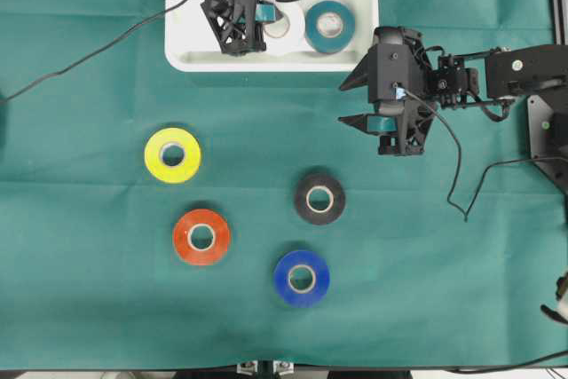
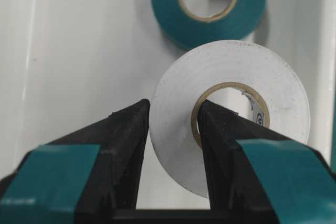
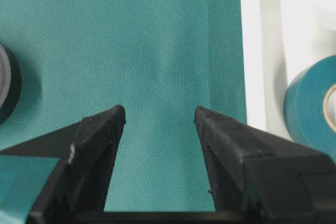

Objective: Put the tape alternately from left to right into the white case.

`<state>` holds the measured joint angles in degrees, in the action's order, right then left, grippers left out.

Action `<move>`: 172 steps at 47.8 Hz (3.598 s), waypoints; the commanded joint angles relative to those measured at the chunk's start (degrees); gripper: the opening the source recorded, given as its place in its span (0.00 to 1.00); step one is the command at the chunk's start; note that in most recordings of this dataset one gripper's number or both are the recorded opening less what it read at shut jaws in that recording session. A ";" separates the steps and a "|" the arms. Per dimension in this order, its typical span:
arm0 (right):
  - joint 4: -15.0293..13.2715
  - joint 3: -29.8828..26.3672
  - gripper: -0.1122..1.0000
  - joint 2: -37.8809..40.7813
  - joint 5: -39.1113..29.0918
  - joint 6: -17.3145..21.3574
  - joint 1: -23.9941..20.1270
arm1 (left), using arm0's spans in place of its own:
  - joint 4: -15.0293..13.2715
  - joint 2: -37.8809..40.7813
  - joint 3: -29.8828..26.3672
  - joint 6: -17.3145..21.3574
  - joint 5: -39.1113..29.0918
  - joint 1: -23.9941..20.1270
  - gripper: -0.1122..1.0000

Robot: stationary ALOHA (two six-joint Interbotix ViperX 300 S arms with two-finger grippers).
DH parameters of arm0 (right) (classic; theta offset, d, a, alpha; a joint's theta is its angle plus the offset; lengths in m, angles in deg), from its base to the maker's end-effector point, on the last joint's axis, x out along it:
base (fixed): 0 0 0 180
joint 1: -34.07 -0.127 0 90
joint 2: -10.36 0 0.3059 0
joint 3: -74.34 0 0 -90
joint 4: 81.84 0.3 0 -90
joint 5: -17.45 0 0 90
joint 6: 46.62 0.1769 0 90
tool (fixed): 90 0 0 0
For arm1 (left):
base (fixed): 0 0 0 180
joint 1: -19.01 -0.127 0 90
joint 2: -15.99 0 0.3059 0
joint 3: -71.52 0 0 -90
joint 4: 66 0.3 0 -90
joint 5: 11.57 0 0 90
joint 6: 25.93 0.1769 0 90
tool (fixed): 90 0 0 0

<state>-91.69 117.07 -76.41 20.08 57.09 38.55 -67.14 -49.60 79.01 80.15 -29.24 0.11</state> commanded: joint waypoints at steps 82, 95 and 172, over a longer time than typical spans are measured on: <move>-0.09 -0.35 0.70 -0.53 1.14 0.18 -0.09 | -0.18 -5.62 3.60 -0.70 0.18 7.73 0.83; -0.09 -0.53 0.70 -0.53 1.14 0.18 -0.09 | -0.35 -6.68 6.15 -5.01 0.18 13.80 0.83; 0.00 -7.91 0.70 2.90 3.52 6.77 -10.11 | -0.26 -7.12 16.08 -15.12 4.22 19.60 0.83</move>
<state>-91.69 111.89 -73.86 23.42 63.77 29.41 -67.32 -54.52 95.18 65.04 -25.90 19.80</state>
